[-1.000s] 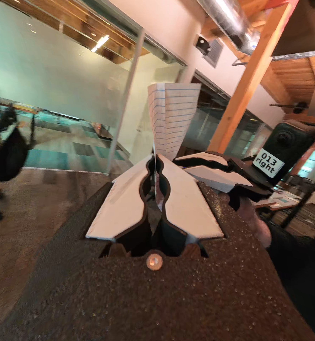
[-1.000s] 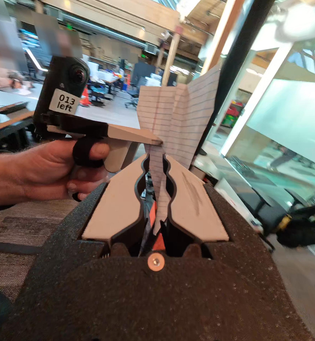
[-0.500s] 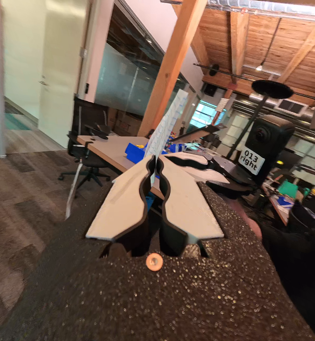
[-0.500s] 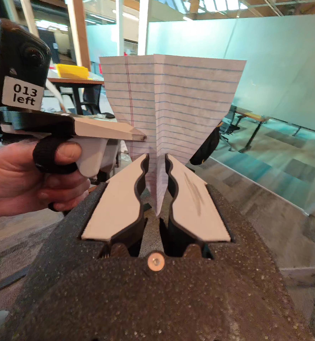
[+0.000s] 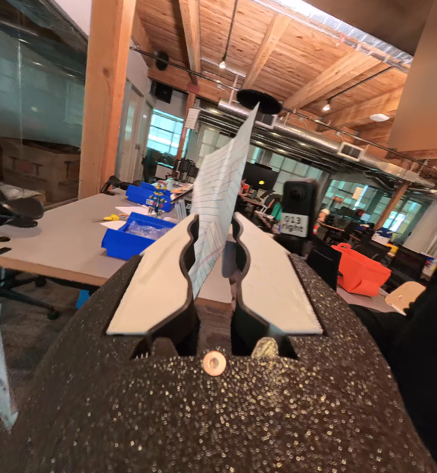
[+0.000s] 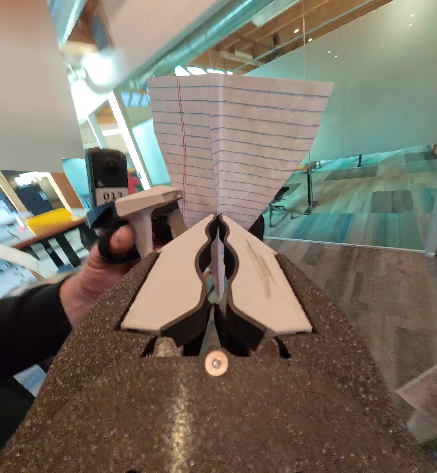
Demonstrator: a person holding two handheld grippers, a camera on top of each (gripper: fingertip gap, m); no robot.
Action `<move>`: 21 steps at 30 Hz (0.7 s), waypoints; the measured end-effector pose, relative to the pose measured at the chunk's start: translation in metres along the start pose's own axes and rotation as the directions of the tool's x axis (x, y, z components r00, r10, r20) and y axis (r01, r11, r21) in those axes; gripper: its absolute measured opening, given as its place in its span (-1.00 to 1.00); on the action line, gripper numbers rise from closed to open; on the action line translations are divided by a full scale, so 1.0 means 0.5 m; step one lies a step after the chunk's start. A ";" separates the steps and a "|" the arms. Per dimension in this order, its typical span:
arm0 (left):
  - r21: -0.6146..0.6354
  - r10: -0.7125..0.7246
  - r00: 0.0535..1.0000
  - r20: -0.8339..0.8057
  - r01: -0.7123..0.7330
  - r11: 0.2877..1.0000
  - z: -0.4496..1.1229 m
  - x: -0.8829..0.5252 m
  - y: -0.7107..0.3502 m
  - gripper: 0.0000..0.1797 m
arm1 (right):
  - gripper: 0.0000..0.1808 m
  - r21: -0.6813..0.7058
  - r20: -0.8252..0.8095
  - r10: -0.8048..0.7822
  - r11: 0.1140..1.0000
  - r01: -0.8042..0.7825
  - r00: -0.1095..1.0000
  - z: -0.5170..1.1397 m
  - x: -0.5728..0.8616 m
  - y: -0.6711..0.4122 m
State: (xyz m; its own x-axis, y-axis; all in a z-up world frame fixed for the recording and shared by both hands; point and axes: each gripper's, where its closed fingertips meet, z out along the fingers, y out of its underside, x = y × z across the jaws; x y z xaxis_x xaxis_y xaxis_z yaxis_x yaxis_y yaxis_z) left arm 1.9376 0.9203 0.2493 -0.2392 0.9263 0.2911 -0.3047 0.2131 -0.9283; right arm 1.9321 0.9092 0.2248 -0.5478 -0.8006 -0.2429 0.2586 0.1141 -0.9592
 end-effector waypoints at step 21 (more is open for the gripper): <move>0.014 -0.012 0.996 0.084 0.011 1.000 0.217 -0.673 -0.152 -0.55 | -1.00 0.225 0.652 0.259 0.831 -0.508 0.713 0.448 0.566 -0.215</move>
State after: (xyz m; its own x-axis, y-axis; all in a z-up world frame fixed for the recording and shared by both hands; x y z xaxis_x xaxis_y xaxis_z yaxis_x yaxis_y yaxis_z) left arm 1.9414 0.5586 0.2468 -0.3120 0.8944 0.3205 -0.3200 0.2187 -0.9218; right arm 1.9276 0.5384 0.2915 0.1951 -0.9244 -0.3278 0.6727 0.3694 -0.6412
